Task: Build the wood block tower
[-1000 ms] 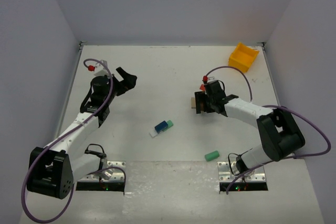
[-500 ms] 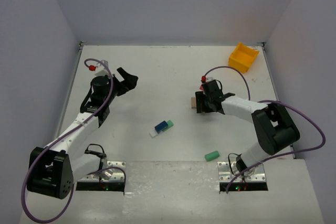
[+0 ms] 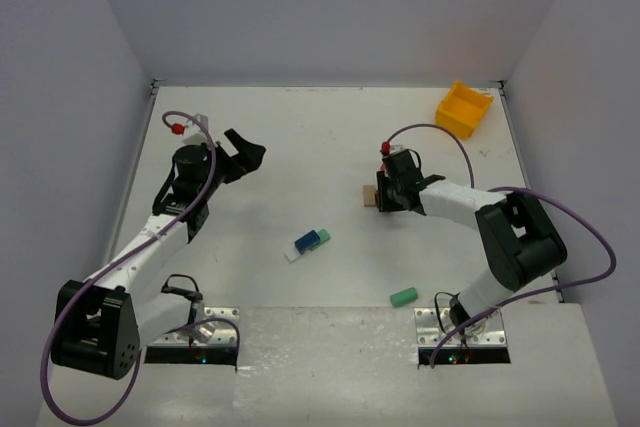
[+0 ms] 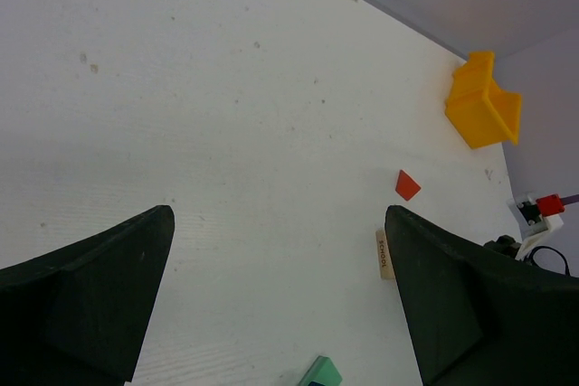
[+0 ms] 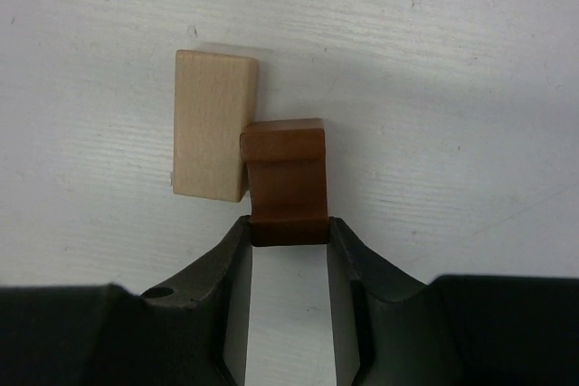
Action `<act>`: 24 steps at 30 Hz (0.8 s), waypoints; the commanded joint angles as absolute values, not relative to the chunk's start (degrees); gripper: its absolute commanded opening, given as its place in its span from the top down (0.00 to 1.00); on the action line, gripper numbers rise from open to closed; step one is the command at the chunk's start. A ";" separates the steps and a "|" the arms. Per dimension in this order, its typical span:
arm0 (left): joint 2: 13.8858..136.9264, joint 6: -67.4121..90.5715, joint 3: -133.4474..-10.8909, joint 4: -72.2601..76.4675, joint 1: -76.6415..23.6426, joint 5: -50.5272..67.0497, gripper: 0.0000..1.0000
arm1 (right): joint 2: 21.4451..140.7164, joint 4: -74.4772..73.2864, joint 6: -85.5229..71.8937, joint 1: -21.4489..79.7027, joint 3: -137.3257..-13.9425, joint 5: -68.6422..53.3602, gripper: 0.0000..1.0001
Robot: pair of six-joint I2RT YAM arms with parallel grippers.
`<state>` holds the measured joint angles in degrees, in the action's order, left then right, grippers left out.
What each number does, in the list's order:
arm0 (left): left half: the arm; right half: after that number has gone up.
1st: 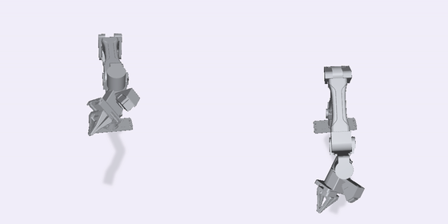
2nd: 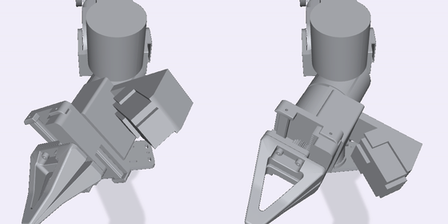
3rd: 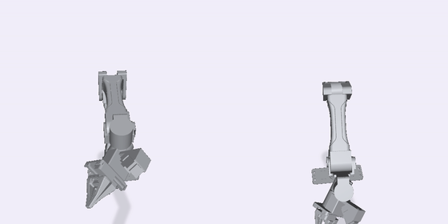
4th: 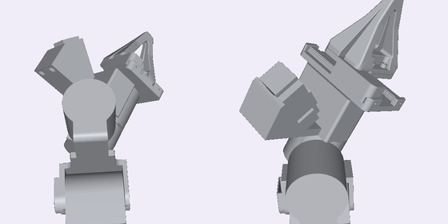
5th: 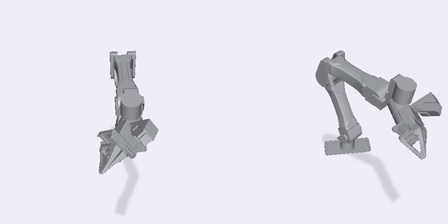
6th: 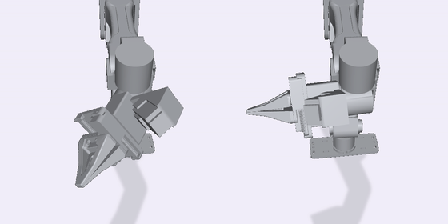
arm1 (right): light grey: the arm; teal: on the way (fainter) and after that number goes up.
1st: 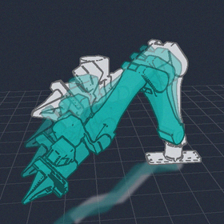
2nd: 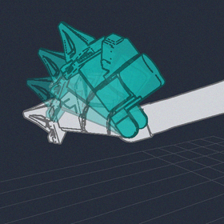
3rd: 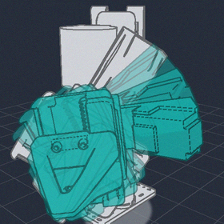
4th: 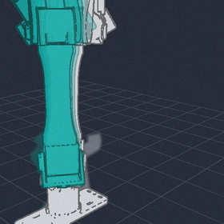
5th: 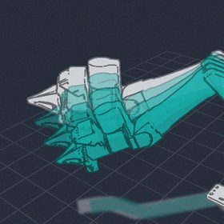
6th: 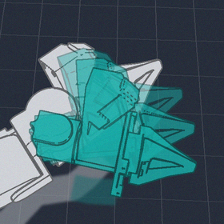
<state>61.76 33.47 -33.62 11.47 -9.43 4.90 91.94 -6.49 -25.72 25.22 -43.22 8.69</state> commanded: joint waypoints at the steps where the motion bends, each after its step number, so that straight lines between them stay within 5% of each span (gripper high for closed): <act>1: 61.14 33.18 -33.10 15.46 -10.02 8.00 0.00 | 91.19 -3.74 -26.02 24.91 -44.91 7.48 0.78; 9: 60.40 30.94 -31.35 22.85 -10.20 20.88 0.00 | 82.04 0.92 -27.03 24.15 -42.22 0.93 0.90; 15: 63.28 32.56 -28.48 42.81 -13.63 45.60 0.00 | 71.64 22.50 -35.79 20.95 -33.17 -26.97 0.94; 24: 64.54 31.59 -30.47 51.61 -24.77 49.13 0.00 | 71.47 46.33 -53.74 20.21 -32.91 -51.95 0.94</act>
